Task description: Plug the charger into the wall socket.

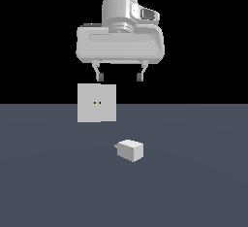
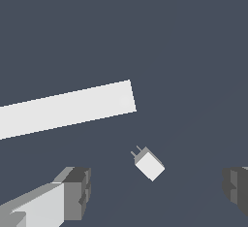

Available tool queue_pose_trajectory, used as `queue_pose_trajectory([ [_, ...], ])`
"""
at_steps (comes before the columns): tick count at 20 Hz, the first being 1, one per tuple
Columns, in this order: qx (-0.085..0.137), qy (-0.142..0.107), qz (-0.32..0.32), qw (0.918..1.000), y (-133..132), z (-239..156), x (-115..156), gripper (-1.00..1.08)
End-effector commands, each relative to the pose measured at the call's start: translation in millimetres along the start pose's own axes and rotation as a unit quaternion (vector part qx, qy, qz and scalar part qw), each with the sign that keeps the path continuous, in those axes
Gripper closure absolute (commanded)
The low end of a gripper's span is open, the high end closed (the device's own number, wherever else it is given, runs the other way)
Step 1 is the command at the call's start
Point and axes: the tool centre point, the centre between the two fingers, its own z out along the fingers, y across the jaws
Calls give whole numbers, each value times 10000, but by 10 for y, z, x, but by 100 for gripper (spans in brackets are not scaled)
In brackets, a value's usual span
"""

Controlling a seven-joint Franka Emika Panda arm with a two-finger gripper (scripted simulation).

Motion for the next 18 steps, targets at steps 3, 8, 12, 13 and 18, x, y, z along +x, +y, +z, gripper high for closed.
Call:
queue_pose_trajectory([
  [3,1,5,-12,10000,0,3,-2,-92],
  [8,19,61,-144,9999,0,30,-31,-92],
  [12,47,147,-349,9993,2,74,-74,-92],
  [13,56,174,-413,9990,3,88,-88,-92],
  [18,108,337,-799,9962,12,173,-166,-92],
])
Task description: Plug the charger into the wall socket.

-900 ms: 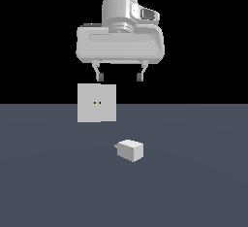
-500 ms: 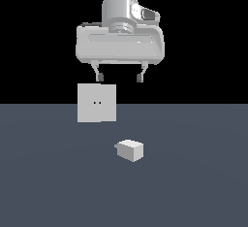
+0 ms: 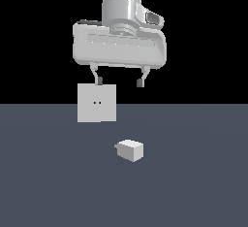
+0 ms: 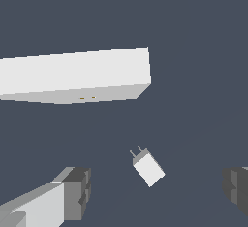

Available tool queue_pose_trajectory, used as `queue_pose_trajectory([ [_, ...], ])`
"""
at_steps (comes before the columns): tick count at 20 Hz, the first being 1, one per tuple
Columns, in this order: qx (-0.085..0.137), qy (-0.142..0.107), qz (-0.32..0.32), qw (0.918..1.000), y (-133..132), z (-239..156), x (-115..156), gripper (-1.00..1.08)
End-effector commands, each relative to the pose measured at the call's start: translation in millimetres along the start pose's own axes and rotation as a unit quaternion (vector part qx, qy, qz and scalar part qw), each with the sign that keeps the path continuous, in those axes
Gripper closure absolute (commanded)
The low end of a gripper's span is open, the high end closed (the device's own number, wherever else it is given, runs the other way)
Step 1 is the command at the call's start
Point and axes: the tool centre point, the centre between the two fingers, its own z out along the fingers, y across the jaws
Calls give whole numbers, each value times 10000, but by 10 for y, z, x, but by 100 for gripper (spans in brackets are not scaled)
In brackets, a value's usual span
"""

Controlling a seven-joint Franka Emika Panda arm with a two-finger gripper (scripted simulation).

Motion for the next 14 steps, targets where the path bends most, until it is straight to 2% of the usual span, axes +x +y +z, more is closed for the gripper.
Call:
queue_pose_trajectory([
  [1,27,89,-211,9997,2,45,-46,-92],
  [14,184,565,-1342,9892,39,303,-267,-92],
])
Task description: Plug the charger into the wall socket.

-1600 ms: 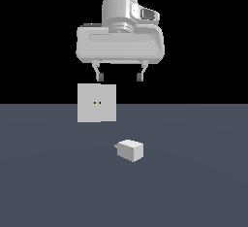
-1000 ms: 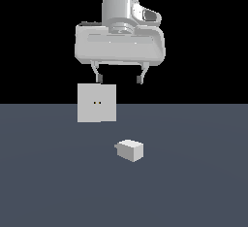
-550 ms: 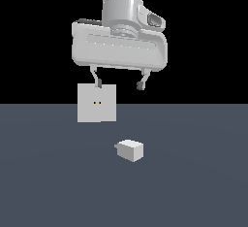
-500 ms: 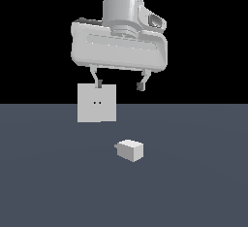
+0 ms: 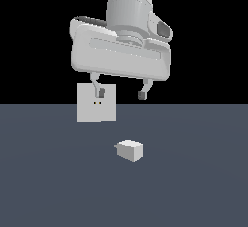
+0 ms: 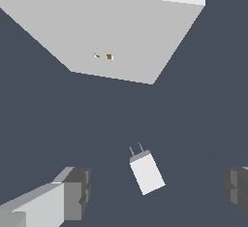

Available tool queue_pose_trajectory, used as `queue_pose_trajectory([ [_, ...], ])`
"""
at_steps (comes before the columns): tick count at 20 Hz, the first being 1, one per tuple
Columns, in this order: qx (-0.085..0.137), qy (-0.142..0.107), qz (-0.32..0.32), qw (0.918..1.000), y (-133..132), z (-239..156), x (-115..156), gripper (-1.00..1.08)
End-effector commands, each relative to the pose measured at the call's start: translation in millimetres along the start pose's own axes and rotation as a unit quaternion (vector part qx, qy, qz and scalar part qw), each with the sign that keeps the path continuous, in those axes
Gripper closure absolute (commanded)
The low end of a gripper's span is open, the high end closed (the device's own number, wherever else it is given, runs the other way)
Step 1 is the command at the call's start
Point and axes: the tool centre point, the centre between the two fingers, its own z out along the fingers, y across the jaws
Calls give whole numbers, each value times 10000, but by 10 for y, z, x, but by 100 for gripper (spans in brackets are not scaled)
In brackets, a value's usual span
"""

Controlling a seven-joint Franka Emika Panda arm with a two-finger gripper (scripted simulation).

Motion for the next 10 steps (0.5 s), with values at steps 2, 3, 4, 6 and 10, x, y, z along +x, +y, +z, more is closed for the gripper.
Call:
queue_pose_trajectory([
  [2,37,119,-280,9995,4,59,-58,-92],
  [3,48,151,-355,9992,5,76,-73,-92],
  [4,60,183,-430,9989,6,93,-88,-92],
  [6,82,245,-576,9980,10,126,-116,-92],
  [10,128,366,-862,9955,18,192,-170,-92],
])
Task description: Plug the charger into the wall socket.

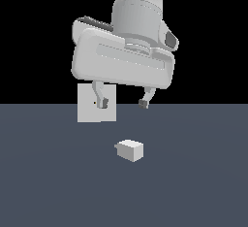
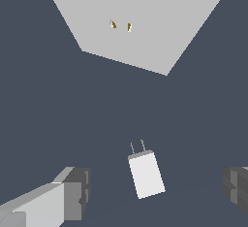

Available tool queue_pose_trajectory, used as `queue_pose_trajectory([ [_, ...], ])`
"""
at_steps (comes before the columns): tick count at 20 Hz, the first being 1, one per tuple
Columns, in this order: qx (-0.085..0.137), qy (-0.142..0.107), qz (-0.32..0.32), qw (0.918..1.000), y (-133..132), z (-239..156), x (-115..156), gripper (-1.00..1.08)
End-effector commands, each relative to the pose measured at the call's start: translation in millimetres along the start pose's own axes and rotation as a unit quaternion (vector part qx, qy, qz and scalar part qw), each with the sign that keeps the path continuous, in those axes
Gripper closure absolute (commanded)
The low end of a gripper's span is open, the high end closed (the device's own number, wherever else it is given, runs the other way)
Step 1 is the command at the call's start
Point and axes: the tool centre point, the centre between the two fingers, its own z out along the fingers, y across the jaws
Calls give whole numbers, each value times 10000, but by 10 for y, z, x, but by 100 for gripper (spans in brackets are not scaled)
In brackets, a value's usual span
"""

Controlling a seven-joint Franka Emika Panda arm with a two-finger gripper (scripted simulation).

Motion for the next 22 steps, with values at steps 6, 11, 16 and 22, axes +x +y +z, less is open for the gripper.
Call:
queue_pose_trajectory([
  [6,88,231,-536,9983,8,118,-104,-92],
  [11,147,370,-859,9955,16,194,-161,-92],
  [16,194,473,-1103,9926,25,254,-202,-92],
  [22,230,543,-1276,9901,33,300,-232,-92],
])
